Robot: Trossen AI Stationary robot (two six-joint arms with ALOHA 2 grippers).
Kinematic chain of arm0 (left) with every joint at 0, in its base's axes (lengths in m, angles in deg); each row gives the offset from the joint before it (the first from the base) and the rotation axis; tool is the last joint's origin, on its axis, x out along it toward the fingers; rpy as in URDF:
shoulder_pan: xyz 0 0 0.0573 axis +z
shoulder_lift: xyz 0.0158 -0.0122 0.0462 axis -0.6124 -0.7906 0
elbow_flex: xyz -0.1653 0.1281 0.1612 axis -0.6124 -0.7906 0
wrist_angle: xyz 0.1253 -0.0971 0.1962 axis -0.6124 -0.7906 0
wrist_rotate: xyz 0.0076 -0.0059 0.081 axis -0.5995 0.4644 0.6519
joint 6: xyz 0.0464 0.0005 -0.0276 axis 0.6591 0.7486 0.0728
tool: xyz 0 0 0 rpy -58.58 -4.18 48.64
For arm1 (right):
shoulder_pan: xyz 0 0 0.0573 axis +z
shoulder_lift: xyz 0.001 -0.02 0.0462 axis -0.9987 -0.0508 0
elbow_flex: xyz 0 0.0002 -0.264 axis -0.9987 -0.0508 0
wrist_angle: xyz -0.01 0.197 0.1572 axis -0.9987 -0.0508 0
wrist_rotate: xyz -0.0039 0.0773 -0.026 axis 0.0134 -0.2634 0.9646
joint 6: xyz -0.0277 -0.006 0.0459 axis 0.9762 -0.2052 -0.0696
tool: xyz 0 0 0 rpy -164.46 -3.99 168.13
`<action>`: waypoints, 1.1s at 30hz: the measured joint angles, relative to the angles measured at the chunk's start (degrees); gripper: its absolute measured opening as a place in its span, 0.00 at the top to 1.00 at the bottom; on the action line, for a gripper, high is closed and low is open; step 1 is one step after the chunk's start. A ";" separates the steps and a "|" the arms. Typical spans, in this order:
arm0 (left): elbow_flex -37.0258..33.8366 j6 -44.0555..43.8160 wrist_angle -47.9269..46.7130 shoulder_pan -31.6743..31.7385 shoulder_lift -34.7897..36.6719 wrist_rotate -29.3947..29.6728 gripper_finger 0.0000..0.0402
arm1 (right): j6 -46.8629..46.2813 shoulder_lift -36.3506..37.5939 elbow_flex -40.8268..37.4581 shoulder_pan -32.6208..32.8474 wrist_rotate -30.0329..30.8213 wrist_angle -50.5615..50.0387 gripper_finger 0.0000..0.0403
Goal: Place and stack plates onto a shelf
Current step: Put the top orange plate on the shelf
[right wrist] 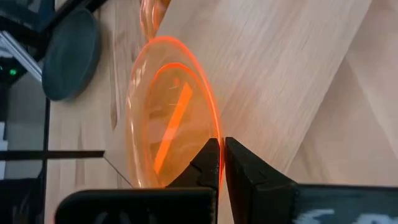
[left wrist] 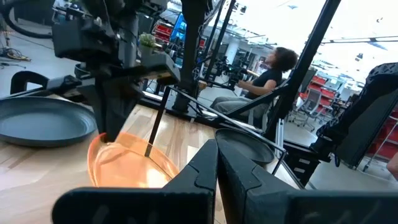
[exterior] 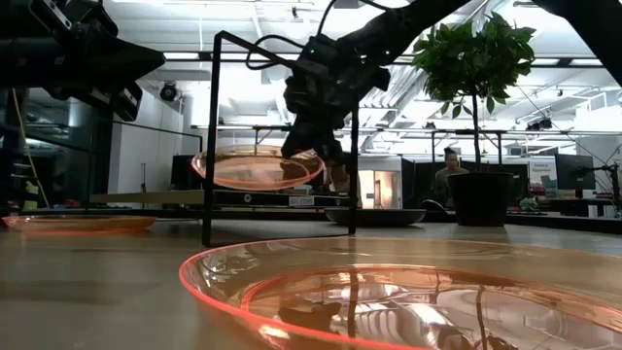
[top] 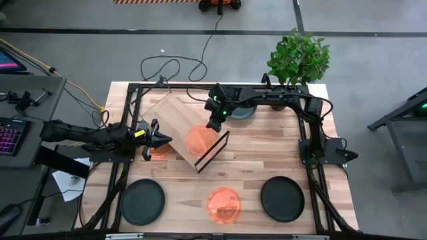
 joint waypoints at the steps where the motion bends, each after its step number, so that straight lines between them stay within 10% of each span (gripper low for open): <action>1: 0.00 0.00 -0.02 0.00 0.00 0.00 1.00 | 0.13 0.00 0.00 0.15 0.00 -0.37 1.00; 22: 0.00 0.00 -0.02 0.02 0.01 0.00 1.00 | 0.87 0.00 -0.02 1.66 3.69 -0.31 0.99; 33: 0.00 0.00 -0.02 0.00 -0.01 0.00 1.00 | 1.00 0.00 -0.02 1.66 5.49 -0.31 0.77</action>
